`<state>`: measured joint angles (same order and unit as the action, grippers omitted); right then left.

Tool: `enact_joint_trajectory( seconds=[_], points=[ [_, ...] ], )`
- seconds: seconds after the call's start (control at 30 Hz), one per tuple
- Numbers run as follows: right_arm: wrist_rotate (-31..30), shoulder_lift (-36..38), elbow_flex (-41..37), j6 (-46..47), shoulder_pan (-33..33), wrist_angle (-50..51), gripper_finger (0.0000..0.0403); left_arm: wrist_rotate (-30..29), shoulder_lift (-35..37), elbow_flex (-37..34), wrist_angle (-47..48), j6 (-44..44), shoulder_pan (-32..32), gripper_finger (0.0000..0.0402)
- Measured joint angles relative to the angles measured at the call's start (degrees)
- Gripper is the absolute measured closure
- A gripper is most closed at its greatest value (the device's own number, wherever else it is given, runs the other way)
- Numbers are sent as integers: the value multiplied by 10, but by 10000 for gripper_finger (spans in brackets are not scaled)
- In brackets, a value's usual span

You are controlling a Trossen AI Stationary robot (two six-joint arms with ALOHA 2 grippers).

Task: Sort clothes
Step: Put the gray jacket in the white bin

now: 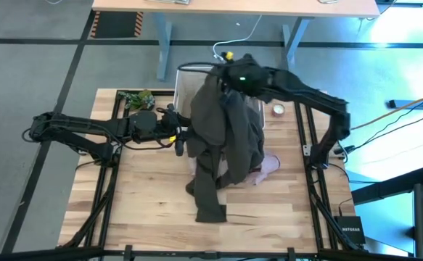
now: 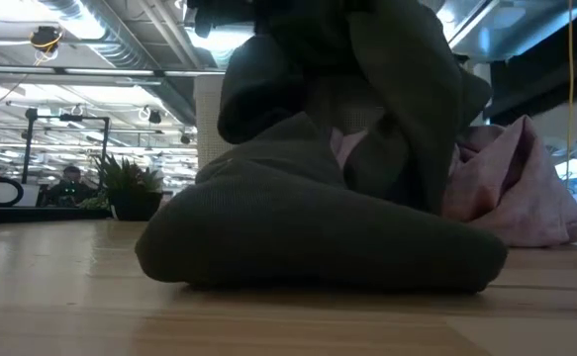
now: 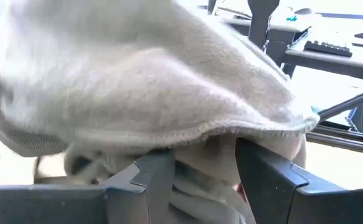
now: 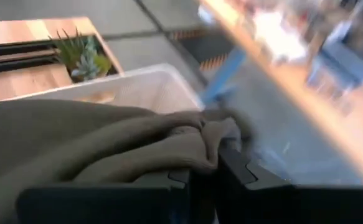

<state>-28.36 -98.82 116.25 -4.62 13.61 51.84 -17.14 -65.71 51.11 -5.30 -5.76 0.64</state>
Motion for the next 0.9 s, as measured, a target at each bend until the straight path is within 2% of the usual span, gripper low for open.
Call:
enact_joint_trajectory(
  seconds=[0.07,0.13,0.27,0.37,0.67,0.9],
  points=[
    [9,-24,0,60,9,22,347,0,0,0,0,0,0,237],
    [6,-46,0,79,13,41,337,0,0,0,0,0,0,237],
    [-1,-72,0,66,20,67,310,0,0,0,3,2,0,237],
    [-39,-72,0,41,18,71,283,0,0,0,5,10,0,237],
    [-55,13,36,18,-5,101,202,0,0,0,5,13,0,237],
    [-13,97,58,66,-82,175,185,0,0,0,9,13,0,237]
  ],
)
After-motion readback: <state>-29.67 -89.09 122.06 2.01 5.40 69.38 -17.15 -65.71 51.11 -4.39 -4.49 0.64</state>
